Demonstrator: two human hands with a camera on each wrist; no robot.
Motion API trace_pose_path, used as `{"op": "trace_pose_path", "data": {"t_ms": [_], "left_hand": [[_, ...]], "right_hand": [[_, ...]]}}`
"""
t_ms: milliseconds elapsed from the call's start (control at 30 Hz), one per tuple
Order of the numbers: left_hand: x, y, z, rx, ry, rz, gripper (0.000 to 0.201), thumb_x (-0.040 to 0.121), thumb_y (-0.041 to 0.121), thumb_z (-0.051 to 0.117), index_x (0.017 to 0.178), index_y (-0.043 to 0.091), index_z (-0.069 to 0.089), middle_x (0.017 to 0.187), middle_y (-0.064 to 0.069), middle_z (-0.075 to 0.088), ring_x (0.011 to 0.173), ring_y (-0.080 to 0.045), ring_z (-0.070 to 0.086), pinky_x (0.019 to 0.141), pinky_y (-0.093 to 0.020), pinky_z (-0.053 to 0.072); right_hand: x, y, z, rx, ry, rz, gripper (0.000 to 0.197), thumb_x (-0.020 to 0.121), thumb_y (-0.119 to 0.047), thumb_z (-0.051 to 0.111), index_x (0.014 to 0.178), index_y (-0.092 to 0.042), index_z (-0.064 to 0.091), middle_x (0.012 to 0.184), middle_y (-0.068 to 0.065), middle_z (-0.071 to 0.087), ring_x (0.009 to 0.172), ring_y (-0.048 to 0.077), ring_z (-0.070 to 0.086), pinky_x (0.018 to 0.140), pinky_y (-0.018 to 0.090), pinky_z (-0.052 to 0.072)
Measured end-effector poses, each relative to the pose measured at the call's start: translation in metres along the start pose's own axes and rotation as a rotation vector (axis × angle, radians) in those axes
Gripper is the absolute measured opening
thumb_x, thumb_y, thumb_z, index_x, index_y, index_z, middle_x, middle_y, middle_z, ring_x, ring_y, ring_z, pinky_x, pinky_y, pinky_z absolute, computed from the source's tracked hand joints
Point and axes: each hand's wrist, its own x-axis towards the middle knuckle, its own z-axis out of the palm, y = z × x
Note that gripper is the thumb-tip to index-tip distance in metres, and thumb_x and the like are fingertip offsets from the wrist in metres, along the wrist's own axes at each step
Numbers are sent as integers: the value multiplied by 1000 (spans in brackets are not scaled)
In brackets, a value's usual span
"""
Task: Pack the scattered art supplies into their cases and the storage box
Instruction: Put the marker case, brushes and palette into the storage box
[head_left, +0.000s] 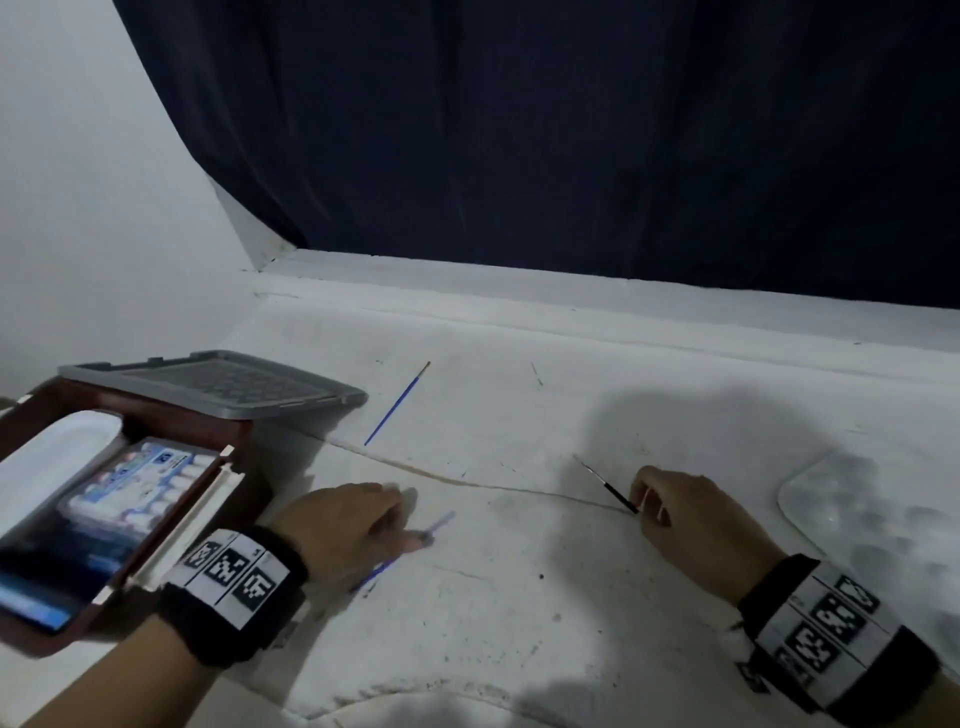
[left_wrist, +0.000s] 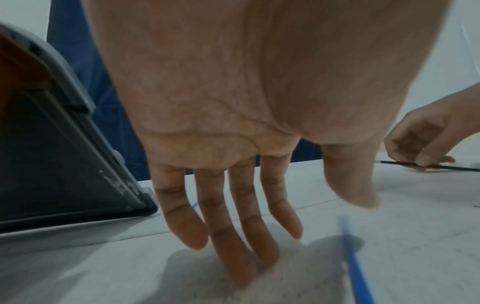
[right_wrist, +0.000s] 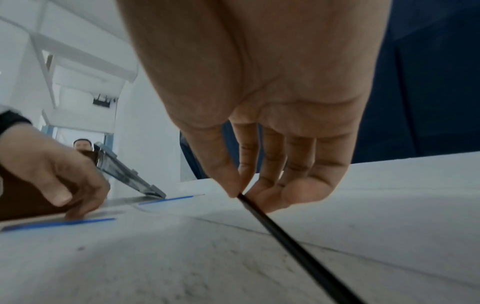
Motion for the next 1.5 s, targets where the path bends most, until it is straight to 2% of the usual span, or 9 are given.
{"op": "trace_pose_path", "data": {"t_ms": [200,333,500,700,833,933,1133,1367,1500], "left_hand": [[-32,-11,28,-208,70,87,33,82,60,62,97,36,45,88,17,50,80,3,51,74,-23,45],[-32,-9,42,-266,74,173,35,83,34,74,109,31,51,89,26,41,87,24,42,74,-4,34],[-18,-22,40,-273,103,181,21,86,24,68,93,33,50,80,19,50,72,0,53,66,-18,42],[1,-13,23,-183,150,175,11,95,28,58,96,18,59,96,11,50,86,-3,48,79,-21,40],[44,-8,-11,-391,371,-79,4,98,14,48,100,12,50,88,-14,65,79,-31,61,76,-39,48],[91,-16,-23,-395,508,-284,16,98,7,43,111,1,49,98,-25,65,90,-40,62,78,-43,47],[133,-18,-22,-274,244,-551,31,100,18,42,123,-2,40,129,-28,53,119,-43,54,92,-45,45],[128,-16,-31,-82,71,-460,29,101,15,40,123,-1,50,128,-20,59,116,-36,58,92,-39,46],[91,10,-22,-294,165,-284,25,99,28,41,110,7,47,114,-22,64,103,-36,62,86,-40,46]], "right_hand": [[-2,-11,5,142,61,-59,11,89,-17,60,87,-27,57,77,-9,62,69,5,58,62,25,48],[4,-21,9,161,44,-110,15,88,-16,62,86,-29,57,75,-9,62,68,6,58,62,28,51],[10,-30,12,160,38,-127,14,89,-17,62,86,-30,57,76,-9,62,69,5,59,63,26,50],[8,-30,8,235,65,-113,15,89,-14,64,87,-28,58,77,-8,63,67,7,60,62,24,50],[7,-30,7,397,154,-73,18,87,-9,67,94,-25,62,76,-5,64,69,5,60,60,14,48],[8,-30,9,503,187,-31,17,87,-9,67,91,-25,64,73,-6,63,68,5,62,58,15,48],[9,-29,9,753,153,83,16,84,-2,67,84,-18,63,71,2,63,66,25,65,54,31,54],[7,-27,17,953,91,205,13,86,4,63,90,-8,66,71,10,66,65,24,66,58,36,55],[4,-38,21,1077,112,232,17,87,7,60,84,-3,73,78,13,67,72,24,66,62,35,57]]}}
